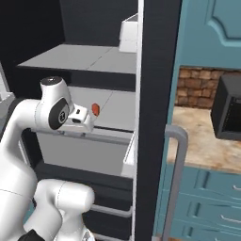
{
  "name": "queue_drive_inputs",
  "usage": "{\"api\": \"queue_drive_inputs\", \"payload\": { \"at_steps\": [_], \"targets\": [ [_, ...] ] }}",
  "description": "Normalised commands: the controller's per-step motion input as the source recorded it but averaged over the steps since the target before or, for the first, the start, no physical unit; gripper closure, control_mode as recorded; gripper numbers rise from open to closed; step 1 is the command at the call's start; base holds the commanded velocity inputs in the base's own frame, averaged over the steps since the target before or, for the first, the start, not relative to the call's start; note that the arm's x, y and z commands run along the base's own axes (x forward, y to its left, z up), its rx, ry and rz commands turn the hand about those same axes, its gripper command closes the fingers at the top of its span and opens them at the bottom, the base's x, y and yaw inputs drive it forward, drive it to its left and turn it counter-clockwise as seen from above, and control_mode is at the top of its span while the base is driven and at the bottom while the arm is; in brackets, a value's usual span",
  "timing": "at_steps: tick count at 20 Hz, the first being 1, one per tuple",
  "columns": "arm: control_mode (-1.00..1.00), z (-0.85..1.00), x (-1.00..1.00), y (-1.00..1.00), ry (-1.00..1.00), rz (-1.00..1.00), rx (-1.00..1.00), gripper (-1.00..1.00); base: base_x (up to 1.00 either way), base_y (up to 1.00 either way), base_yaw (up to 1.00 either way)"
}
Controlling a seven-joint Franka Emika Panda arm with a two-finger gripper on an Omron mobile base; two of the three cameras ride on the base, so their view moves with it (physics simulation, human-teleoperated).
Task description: Place the cold items (carrot and sweet potato) from the fridge in one tupperware on the dining counter. Place the warm items (kebab skewer and hot dog) in the stove area in another tupperware.
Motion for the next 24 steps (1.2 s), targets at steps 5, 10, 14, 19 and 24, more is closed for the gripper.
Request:
{"api": "queue_drive_inputs", "payload": {
  "at_steps": [5, 10, 14, 19, 24],
  "targets": [
    [1.0, 0.0, 0.0, 0.0, 0.0, 0.0, 0.0, -1.0, 0.33, 0.21, 0.0],
    [1.0, 0.0, 0.0, 0.0, 0.0, 0.0, 0.0, -1.0, 0.23, 0.18, 0.0],
    [1.0, 0.0, 0.0, 0.0, 0.0, 0.0, 0.0, -1.0, 0.3, 0.31, 0.0],
    [-1.0, -0.08, 0.3, 0.22, -0.4, 0.0, 0.0, -1.0, 0.0, 0.0, 0.0],
    [-1.0, 0.03, 0.58, 0.01, -0.2, 0.0, 0.04, -1.0, 0.0, 0.0, 0.0]
  ]
}}
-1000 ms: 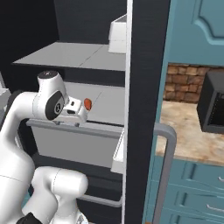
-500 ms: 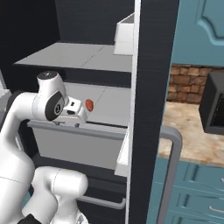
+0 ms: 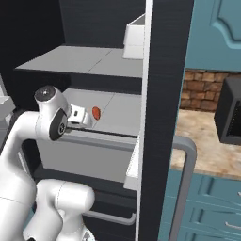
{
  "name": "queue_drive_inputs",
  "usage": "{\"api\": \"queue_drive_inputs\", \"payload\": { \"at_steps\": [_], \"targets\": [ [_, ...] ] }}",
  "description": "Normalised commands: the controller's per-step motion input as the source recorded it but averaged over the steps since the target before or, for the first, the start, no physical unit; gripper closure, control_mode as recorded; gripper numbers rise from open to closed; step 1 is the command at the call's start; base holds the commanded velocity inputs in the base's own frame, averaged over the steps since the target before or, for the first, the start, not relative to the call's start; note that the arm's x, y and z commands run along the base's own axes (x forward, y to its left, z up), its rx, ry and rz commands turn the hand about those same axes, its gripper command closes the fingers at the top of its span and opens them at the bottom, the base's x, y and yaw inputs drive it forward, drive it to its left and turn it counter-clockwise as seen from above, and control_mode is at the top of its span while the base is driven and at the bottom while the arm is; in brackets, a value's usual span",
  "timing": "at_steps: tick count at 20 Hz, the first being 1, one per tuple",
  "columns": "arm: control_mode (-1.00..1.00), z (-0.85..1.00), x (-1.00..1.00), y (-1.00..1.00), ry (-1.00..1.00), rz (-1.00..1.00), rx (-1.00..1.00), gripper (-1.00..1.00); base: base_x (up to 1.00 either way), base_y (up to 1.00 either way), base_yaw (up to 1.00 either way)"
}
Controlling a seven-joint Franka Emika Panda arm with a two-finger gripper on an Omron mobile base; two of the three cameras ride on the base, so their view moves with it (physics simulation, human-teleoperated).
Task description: Place the cold items (carrot and sweet potato) from the fridge in one tupperware on the dining counter. Place the warm items (kebab skewer and hot dog) in the stove area in another tupperware.
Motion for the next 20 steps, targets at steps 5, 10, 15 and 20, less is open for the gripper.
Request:
{"api": "queue_drive_inputs", "payload": {
  "at_steps": [5, 10, 15, 20],
  "targets": [
    [-1.0, 0.18, 0.91, 0.0, 0.1, 0.0, 0.05, -1.0, 0.0, 0.0, 0.0],
    [-1.0, -0.15, 0.89, 0.0, 0.02, 0.01, -0.04, -1.0, 0.0, 0.0, 0.0],
    [-1.0, -0.23, 0.78, 0.0, 0.01, 0.0, -0.05, -1.0, 0.0, 0.0, 0.0],
    [-1.0, -0.27, 0.75, -0.12, 0.0, 0.04, 0.0, -1.0, 0.0, 0.0, 0.0]
  ]
}}
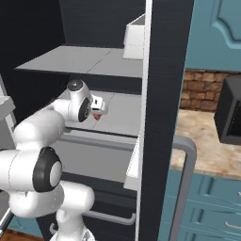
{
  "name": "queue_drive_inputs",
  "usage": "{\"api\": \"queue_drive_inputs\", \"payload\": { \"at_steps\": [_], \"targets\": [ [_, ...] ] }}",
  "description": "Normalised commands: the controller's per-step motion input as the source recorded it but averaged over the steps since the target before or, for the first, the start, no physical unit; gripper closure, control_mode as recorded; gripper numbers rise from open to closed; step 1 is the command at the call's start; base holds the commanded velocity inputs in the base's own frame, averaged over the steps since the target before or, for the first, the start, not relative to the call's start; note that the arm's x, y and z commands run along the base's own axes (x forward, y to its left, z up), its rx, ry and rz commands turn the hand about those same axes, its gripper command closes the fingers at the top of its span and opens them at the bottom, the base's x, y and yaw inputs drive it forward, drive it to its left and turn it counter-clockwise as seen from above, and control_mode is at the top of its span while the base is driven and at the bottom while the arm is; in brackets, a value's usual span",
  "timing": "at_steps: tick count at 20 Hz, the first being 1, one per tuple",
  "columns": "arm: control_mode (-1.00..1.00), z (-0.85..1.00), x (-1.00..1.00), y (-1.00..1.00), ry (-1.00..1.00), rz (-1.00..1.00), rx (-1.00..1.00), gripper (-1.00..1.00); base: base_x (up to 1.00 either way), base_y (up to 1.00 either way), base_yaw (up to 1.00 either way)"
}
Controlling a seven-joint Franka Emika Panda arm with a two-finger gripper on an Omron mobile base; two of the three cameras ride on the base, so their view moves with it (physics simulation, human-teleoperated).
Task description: Place the cold items (carrot and sweet potato) from the fridge in one tupperware on the dining counter. Place the warm items (kebab skewer and hot dog) in the stove area in another tupperware.
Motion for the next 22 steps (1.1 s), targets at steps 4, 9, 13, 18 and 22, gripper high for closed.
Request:
{"api": "queue_drive_inputs", "payload": {
  "at_steps": [4, 9, 13, 18, 22],
  "targets": [
    [-1.0, -0.25, 0.46, -0.05, 0.0, 0.05, 0.0, -1.0, 0.0, 0.0, 0.0],
    [-1.0, -0.11, 0.31, 0.0, 0.01, 0.05, -0.01, -1.0, 0.0, 0.0, 0.0],
    [-1.0, -0.27, 0.33, 0.01, 0.03, 0.04, -0.06, -1.0, 0.0, 0.0, 0.0],
    [-1.0, -0.33, 0.14, 0.05, 0.02, 0.01, -0.1, -1.0, 0.0, 0.0, 0.0],
    [-1.0, -0.09, 0.27, 0.2, 0.0, 0.05, 0.0, -1.0, 0.0, 0.0, 0.0]
  ]
}}
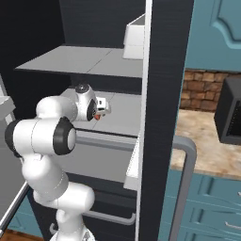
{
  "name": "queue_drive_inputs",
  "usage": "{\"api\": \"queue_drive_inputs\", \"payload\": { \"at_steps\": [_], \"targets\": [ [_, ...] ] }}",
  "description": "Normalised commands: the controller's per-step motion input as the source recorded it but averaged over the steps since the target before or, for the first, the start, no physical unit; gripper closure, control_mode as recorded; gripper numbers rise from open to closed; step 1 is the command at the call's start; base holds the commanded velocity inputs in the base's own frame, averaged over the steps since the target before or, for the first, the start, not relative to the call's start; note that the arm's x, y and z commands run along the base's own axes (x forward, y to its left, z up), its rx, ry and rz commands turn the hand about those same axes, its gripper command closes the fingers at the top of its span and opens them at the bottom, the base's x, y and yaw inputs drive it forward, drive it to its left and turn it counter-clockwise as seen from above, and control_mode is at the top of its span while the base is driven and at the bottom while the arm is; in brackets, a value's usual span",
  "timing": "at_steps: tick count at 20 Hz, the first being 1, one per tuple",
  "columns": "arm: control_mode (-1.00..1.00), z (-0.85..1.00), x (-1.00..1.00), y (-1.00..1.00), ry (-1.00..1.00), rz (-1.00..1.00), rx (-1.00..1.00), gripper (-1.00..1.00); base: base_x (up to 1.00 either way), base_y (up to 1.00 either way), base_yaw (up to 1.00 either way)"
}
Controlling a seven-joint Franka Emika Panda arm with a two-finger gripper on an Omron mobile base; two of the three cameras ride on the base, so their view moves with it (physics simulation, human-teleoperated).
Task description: Place the cold items (carrot and sweet potato) from the fridge in one tupperware on the dining counter. Place the warm items (kebab skewer and hot dog) in the stove area in another tupperware.
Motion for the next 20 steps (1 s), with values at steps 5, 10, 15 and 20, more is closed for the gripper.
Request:
{"api": "queue_drive_inputs", "payload": {
  "at_steps": [5, 10, 15, 20],
  "targets": [
    [-1.0, -0.05, 0.28, 0.14, 0.0, 0.05, 0.0, -1.0, 0.0, 0.0, 0.0],
    [-1.0, -0.02, 0.17, 0.03, 0.0, 0.04, 0.0, 1.0, 0.0, 0.0, 0.0],
    [-1.0, 0.0, -0.25, -0.05, 0.0, -0.03, 0.0, 1.0, 0.0, 0.0, 0.0],
    [-1.0, -0.01, -1.0, -0.17, -0.02, -0.17, 0.0, 1.0, 0.0, 0.0, 0.0]
  ]
}}
